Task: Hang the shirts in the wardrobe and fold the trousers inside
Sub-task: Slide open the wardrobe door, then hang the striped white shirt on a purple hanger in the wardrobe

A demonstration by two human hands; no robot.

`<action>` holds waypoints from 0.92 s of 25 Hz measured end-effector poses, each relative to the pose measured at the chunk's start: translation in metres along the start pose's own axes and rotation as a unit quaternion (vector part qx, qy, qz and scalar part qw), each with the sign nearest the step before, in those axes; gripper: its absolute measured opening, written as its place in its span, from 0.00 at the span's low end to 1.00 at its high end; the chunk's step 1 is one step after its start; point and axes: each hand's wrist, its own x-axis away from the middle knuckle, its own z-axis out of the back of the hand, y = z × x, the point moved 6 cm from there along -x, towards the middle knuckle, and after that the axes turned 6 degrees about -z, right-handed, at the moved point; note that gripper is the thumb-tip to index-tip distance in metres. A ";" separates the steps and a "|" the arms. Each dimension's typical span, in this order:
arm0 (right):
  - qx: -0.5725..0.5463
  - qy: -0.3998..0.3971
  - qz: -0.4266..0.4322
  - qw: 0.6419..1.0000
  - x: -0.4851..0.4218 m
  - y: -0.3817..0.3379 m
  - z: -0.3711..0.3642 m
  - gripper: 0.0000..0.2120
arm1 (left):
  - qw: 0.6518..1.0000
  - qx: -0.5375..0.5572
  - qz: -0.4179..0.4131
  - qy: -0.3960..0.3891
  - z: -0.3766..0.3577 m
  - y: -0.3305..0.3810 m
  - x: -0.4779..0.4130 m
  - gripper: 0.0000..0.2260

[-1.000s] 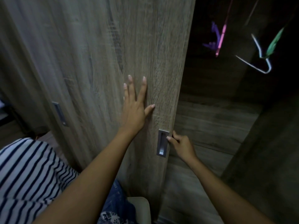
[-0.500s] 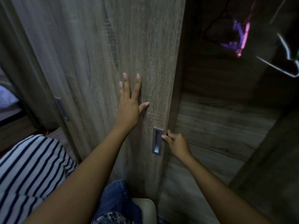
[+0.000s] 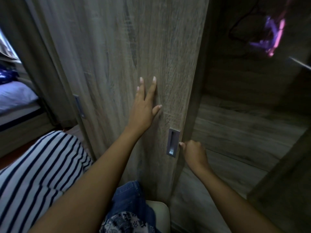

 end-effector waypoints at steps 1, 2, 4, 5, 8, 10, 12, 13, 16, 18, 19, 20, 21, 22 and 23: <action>-0.007 -0.002 -0.003 1.000 0.004 0.000 -0.002 0.18 | 1.000 0.008 0.003 0.005 0.002 0.000 0.008 0.37; -0.022 -0.009 -0.004 1.000 0.011 -0.003 -0.005 0.18 | 1.000 0.014 0.006 0.014 0.006 0.000 0.019 0.35; -0.055 -0.003 0.017 0.998 0.026 -0.013 -0.011 0.18 | 0.999 0.023 0.005 0.038 0.016 0.000 0.041 0.30; -0.072 0.006 0.037 0.997 0.034 -0.020 -0.013 0.17 | 0.998 0.021 0.004 0.053 0.024 0.000 0.052 0.26; -0.157 0.003 0.096 0.983 0.065 -0.054 -0.023 0.14 | 0.996 -0.007 0.023 0.085 0.056 -0.006 0.094 0.17; -0.219 -0.020 0.126 0.967 0.087 -0.078 -0.032 0.13 | 0.995 -0.014 0.048 0.087 0.079 -0.016 0.123 0.15; -0.277 -0.042 0.136 0.950 0.110 -0.106 -0.041 0.13 | 0.993 -0.012 0.078 0.091 0.106 -0.036 0.154 0.13; -0.299 -0.048 0.140 0.943 0.120 -0.118 -0.045 0.12 | 0.991 -0.011 0.092 0.096 0.120 -0.046 0.167 0.13; -0.344 -0.075 0.170 0.920 0.153 -0.169 -0.058 0.09 | 0.981 -0.029 0.143 0.128 0.173 -0.077 0.213 0.11; -0.356 -0.094 0.203 0.907 0.172 -0.202 -0.065 0.07 | 0.971 -0.048 0.174 0.154 0.208 -0.092 0.242 0.08; -0.360 -0.105 0.225 0.899 0.183 -0.220 -0.069 0.06 | 0.964 -0.068 0.197 0.167 0.227 -0.102 0.258 0.07; -0.365 -0.116 0.244 0.891 0.193 -0.237 -0.072 0.06 | 0.953 -0.093 0.227 0.179 0.245 -0.113 0.274 0.07; -0.372 -0.126 0.257 0.883 0.200 -0.251 -0.075 0.06 | 0.939 -0.116 0.263 0.187 0.259 -0.125 0.289 0.07; -0.375 -0.135 0.272 0.876 0.205 -0.265 -0.079 0.06 | 0.923 -0.141 0.306 0.186 0.272 -0.139 0.305 0.07; -0.374 -0.140 0.291 0.869 0.211 -0.280 -0.084 0.06 | 0.903 -0.175 0.354 0.167 0.282 -0.154 0.322 0.08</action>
